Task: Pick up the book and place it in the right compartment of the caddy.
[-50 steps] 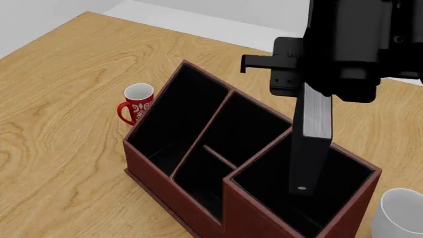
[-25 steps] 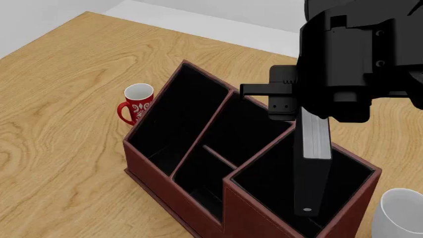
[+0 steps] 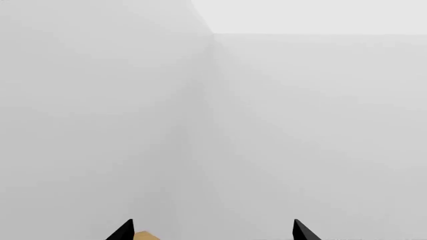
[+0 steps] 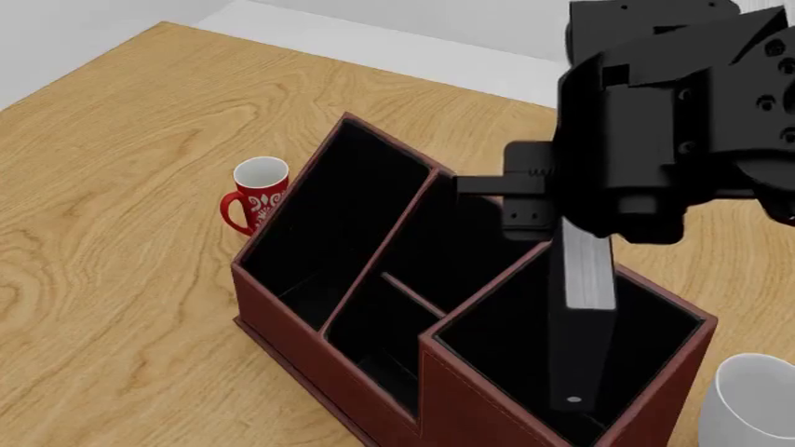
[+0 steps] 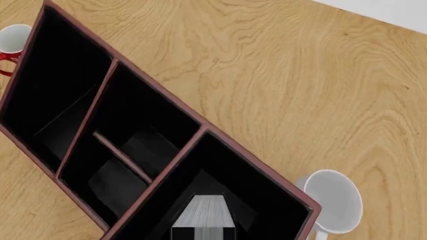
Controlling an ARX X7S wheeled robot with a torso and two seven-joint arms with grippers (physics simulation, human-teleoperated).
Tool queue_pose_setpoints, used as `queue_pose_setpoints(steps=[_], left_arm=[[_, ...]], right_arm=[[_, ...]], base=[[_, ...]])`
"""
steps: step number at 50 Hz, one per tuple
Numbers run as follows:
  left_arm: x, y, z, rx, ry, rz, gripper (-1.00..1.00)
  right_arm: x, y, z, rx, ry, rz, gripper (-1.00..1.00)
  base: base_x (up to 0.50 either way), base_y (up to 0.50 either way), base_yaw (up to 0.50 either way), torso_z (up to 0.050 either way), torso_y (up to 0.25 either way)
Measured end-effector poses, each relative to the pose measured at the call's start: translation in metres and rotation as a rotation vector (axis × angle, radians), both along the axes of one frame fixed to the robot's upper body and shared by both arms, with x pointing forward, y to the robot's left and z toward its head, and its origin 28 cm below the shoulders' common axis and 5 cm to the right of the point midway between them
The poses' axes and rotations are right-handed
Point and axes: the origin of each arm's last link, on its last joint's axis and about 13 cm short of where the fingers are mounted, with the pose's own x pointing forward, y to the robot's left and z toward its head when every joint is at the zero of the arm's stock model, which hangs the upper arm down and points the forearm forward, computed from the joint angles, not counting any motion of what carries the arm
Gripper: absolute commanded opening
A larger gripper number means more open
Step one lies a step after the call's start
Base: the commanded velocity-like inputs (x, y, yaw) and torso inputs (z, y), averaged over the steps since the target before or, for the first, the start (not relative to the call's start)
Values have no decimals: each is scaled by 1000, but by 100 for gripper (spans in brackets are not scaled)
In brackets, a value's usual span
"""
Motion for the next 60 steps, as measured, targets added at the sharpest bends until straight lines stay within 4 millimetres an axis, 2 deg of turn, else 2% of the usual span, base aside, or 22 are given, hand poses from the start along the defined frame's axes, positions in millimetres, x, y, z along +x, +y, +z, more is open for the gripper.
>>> queue_pose_setpoints(steps=[60], left_arm=[[6,-4,-9,42,28,8,100]], right_arm=[[36,-14,-60,4,44,28,-100]], base=[[0,0,0,0,1]])
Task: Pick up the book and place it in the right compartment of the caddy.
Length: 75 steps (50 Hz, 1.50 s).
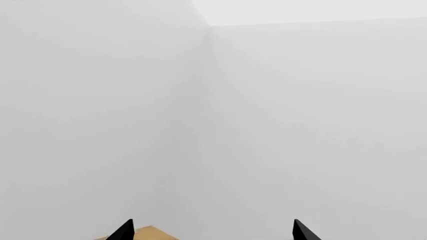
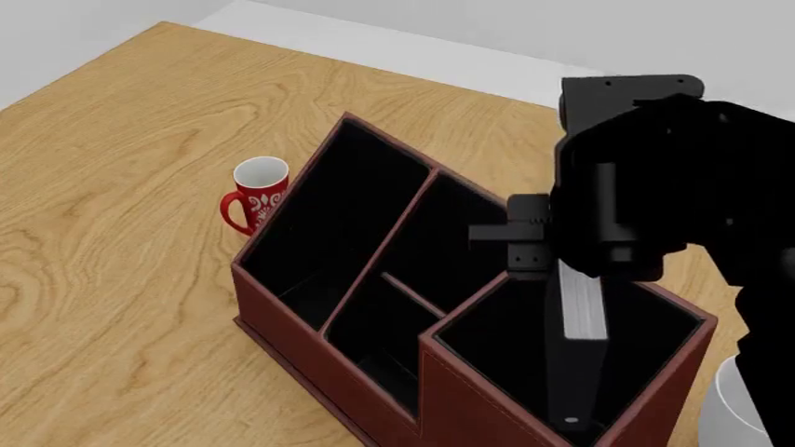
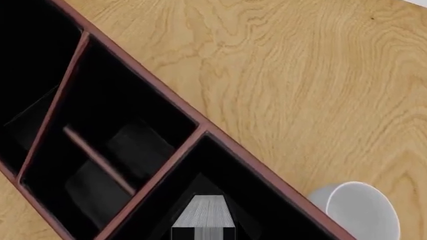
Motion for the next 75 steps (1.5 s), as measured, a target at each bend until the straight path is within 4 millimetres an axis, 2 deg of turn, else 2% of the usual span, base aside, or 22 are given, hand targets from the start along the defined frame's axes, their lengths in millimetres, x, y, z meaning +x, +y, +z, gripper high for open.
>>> queue_pose_setpoints(steps=[22,55,56,75], left_arm=[[4,-4,-4,23,12,2,100],[5,-7,-8,41,19,-1,100],[5,-7,-8,41,20,-1,100],[5,-8,-9,44,20,-5,100]], right_arm=[[13,-4,-24,3,30,15,-100],[15,-9,-59,4,71,16,-100],[15,-9,-60,4,72,16,100],[11,-13,-56,-26,55,10,100]], base=[[0,0,0,0,1],[0,0,0,0,1],[0,0,0,0,0],[0,0,0,0,0]])
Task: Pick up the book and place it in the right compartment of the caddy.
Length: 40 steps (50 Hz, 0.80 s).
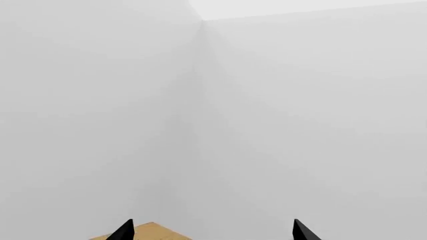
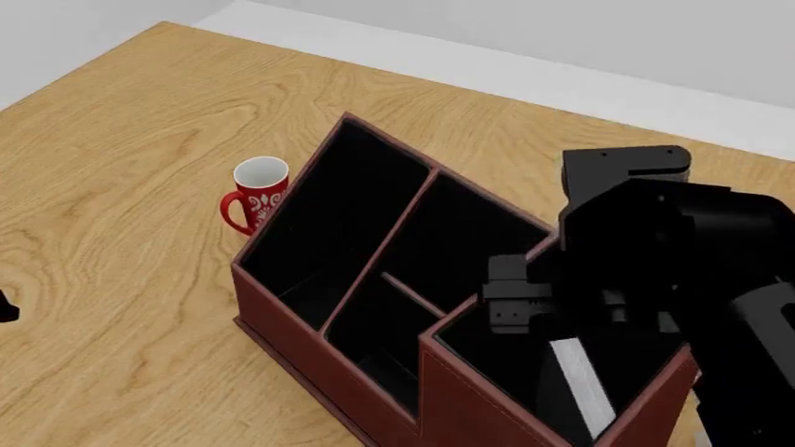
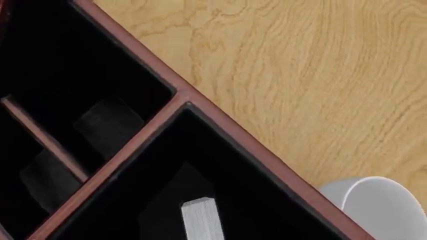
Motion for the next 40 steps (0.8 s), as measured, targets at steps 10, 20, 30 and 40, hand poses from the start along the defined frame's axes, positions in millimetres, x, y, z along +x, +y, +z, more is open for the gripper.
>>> queue_pose_setpoints(steps=[10,20,30,40], left_arm=[[0,0,0,0,0,-2,100],[-1,0,1,-2,-1,-5,100],[-2,0,2,-6,-4,-8,100],[-3,-1,2,-6,-5,-10,100]], right_arm=[[-4,-2,9,-12,-12,-6,100],[-12,-3,26,-36,-34,-15,100],[-20,-1,43,-68,-72,-12,100],[-33,-1,55,-74,-172,-4,100]], base=[[0,0,0,0,0],[0,0,0,0,0],[0,0,0,0,0],[0,0,0,0,0]])
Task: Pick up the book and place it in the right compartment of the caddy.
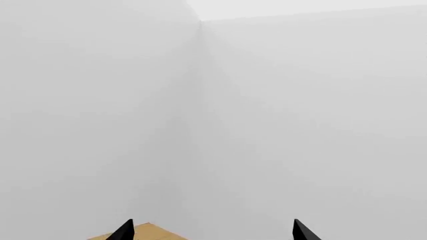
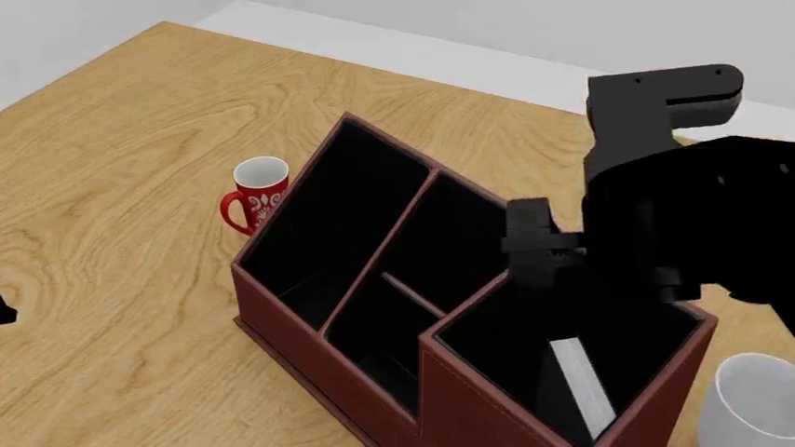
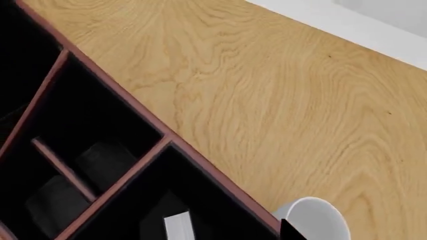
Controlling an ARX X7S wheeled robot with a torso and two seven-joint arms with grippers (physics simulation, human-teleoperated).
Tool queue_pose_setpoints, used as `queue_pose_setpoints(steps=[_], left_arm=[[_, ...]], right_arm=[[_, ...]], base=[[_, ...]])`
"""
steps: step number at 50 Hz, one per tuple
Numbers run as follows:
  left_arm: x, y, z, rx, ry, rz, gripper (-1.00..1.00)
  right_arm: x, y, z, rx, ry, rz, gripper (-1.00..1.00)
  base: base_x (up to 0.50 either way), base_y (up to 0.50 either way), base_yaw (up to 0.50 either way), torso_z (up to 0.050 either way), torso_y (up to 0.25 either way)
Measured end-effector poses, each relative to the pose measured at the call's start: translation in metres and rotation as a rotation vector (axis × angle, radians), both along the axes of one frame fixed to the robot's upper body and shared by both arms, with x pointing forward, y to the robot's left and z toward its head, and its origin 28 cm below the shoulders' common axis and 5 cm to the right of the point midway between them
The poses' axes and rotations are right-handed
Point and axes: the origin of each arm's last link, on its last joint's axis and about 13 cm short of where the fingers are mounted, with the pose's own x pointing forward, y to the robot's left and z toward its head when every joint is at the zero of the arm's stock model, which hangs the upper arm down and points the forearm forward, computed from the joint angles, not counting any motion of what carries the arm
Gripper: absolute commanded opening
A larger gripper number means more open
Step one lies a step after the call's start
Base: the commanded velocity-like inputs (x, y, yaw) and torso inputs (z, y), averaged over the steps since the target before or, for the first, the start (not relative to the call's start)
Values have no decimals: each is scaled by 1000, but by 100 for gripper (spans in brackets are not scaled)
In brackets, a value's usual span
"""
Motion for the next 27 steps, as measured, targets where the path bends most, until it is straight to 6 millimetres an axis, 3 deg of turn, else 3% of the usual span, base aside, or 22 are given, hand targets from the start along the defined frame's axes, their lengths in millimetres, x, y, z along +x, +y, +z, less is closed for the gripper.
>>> queue_pose_setpoints(steps=[27], left_arm=[[1,-4,-3,17,1,-6,100]], right_arm=[[-41,-6,-2,51,-350,31,100]], base=[[0,0,0,0,0]])
